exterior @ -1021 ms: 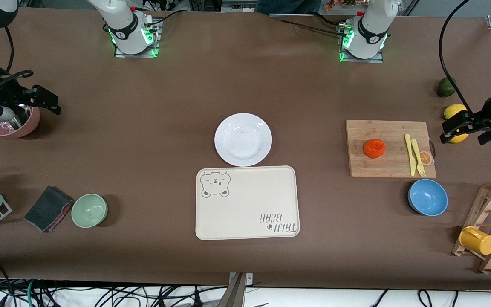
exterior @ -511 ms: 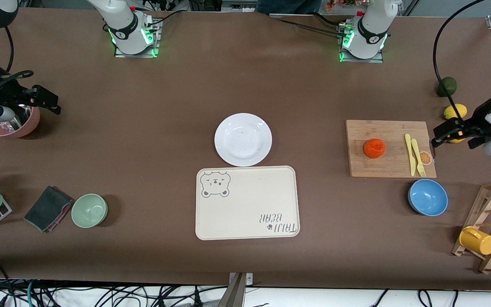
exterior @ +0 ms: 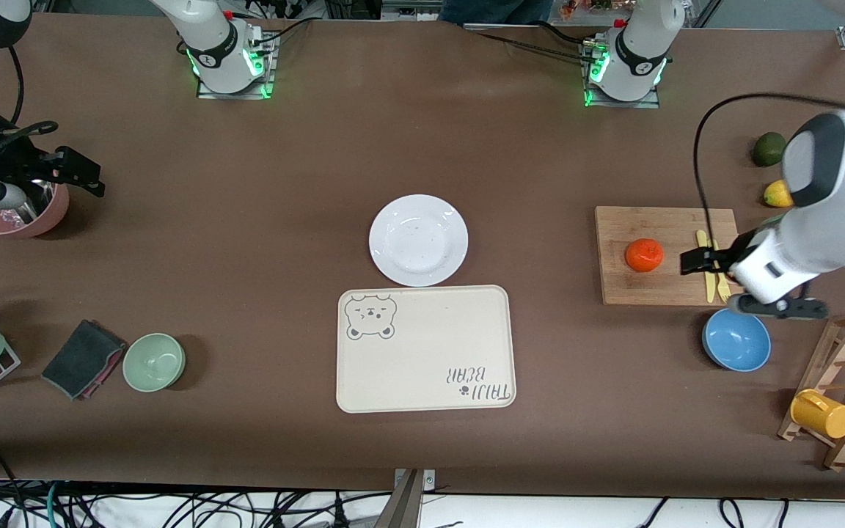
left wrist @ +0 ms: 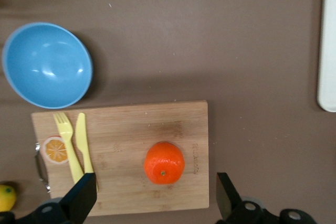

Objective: Place orange and plate with both arms
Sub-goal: 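Reach the left gripper down to the orange on the cutting board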

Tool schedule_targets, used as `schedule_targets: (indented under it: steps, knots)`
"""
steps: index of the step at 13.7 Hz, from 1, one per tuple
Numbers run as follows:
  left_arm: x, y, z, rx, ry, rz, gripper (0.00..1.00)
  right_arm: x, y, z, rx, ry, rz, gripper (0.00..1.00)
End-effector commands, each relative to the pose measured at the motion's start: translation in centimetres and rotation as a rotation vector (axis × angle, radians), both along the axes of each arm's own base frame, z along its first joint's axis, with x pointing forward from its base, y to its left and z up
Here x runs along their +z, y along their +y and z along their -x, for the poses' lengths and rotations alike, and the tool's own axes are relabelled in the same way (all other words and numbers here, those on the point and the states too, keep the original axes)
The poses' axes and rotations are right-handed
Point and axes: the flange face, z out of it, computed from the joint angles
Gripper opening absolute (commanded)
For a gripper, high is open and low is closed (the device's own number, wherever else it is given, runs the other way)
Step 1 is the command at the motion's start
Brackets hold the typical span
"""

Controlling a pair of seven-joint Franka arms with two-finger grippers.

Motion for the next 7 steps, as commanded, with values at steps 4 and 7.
schedule_targets:
  steps: [4, 7]
  knots:
    - [-10.2, 0.4, 4.7, -0.018, 0.063, -0.021, 1.00, 0.3, 0.0, -0.1, 0.000, 0.002, -0.011, 1.00]
    - [-14.2, 0.7, 7.2, -0.014, 0.074, -0.018, 1.00, 0.3, 0.0, -0.1, 0.000, 0.002, -0.011, 1.00]
